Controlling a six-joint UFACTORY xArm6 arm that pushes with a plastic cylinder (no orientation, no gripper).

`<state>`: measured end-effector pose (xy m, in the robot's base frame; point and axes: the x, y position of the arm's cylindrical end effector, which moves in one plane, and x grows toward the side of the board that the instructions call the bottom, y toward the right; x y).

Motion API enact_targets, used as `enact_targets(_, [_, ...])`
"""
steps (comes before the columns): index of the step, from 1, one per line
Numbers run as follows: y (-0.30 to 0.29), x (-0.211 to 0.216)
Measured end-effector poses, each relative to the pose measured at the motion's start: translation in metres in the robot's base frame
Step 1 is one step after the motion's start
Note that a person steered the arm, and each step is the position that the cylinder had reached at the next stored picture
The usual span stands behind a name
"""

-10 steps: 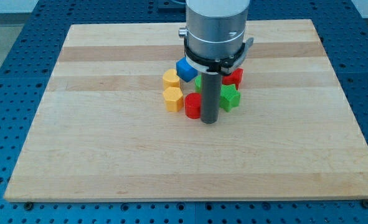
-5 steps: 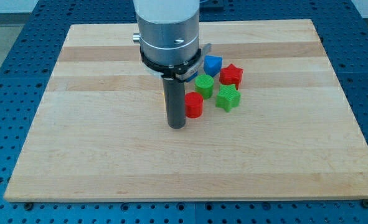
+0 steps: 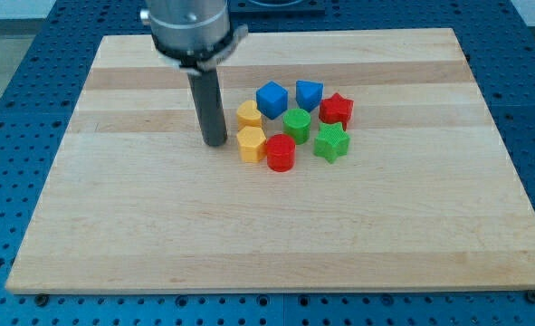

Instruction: Move the blue cube into the blue triangle

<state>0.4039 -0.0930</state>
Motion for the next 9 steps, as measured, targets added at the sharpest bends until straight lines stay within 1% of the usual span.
enact_targets(1, [-0.002, -0.033])
enact_targets(2, [0.016, -0.038])
enact_targets(4, [0.060, -0.071])
enact_targets(5, [0.071, -0.071])
enact_targets(7, [0.053, -0.068])
enact_targets(9, [0.053, -0.047])
